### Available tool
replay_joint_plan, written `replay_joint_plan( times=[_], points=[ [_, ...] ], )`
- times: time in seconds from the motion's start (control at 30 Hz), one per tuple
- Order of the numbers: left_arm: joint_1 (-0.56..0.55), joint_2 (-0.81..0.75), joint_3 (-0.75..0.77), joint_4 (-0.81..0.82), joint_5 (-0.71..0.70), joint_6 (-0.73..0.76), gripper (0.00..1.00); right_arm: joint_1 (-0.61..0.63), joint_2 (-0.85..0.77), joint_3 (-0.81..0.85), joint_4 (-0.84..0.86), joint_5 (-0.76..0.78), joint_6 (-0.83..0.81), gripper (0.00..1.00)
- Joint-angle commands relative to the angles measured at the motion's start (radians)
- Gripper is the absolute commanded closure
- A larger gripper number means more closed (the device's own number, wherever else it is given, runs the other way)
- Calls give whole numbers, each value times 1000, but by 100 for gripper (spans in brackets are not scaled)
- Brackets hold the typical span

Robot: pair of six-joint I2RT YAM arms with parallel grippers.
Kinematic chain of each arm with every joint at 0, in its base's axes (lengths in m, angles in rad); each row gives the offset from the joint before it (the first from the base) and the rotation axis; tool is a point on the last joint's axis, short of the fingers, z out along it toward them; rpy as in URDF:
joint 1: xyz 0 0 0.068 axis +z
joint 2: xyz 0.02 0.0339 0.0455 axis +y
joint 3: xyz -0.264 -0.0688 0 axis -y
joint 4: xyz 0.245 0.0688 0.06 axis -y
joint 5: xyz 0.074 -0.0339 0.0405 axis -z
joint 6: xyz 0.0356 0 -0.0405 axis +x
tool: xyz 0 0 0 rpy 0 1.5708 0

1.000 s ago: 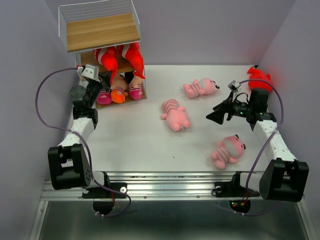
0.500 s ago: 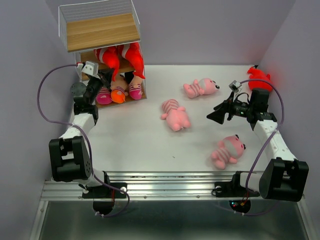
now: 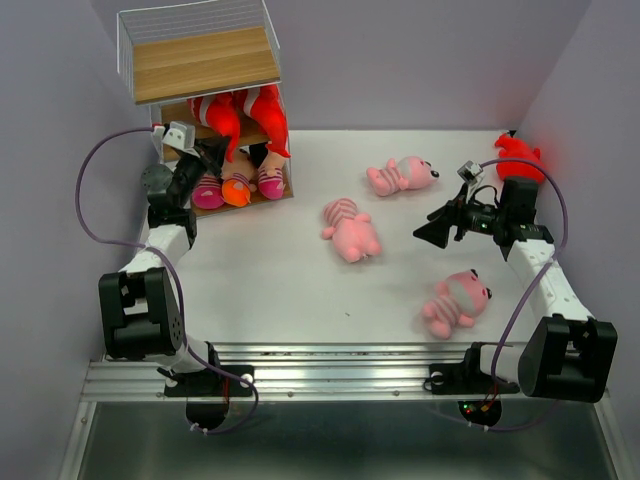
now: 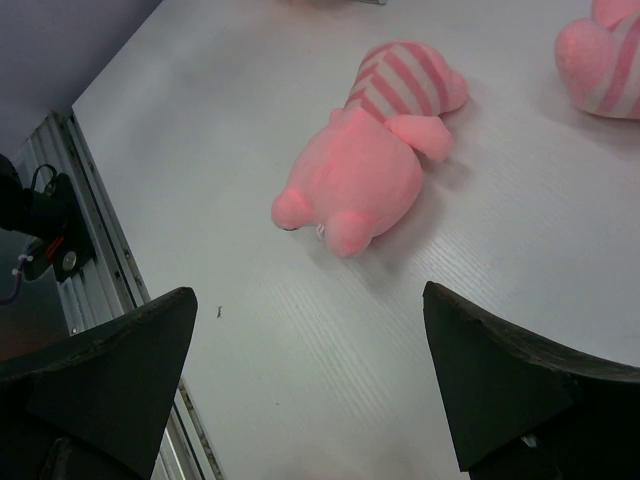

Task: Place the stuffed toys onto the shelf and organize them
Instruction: Place the stuffed toy onto shelf

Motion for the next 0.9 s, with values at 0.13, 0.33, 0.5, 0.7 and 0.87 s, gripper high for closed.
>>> replay_joint_plan(
  times=[0.13,0.33,0.5,0.7,0.87],
  points=[
    [4,-22,19,69,4,-14,90,-6,-1,-9,32,-16,-8,0],
    [4,-40,1,54,-16,-10,68,-6,-1,-9,33,-16,-8,0],
    [4,-64,-7,29,-31,-6,53,-6,0,-9,32,-16,-8,0],
    [4,-86,-17,17,-45,-6,46,-6,-1,-9,32,-16,-8,0],
    [4,-115,-39,8,-65,-6,32,-6,-1,-9,33,-15,-8,0]
  ],
)
